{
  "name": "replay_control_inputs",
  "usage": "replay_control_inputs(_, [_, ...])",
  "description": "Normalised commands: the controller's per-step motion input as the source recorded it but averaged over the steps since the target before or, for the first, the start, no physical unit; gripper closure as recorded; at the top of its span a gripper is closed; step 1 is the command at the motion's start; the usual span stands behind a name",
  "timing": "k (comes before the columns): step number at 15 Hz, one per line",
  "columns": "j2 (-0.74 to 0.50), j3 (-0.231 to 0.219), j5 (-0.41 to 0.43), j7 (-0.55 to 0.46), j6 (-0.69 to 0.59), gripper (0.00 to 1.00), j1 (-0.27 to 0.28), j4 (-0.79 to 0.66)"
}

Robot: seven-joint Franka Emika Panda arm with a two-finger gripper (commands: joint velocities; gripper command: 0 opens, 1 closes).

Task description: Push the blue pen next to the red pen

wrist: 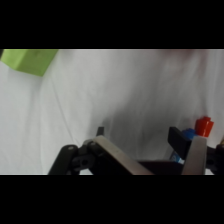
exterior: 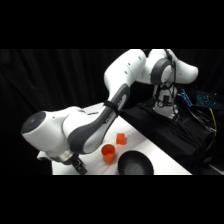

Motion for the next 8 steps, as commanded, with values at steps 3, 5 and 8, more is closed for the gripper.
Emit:
replay_control_inputs(3, [-0.58, -0.018, 0.009, 0.24, -0.22, 0.0, 0.101, -0.49])
replay_control_inputs(5, [-0.65, -0.003, -0.01, 0.22, -0.1, 0.0, 0.121, -0.66])
replay_control_inputs(8, [-0.63, 0.007, -0.019, 0.19, -0.05, 0.0, 0.09, -0.7])
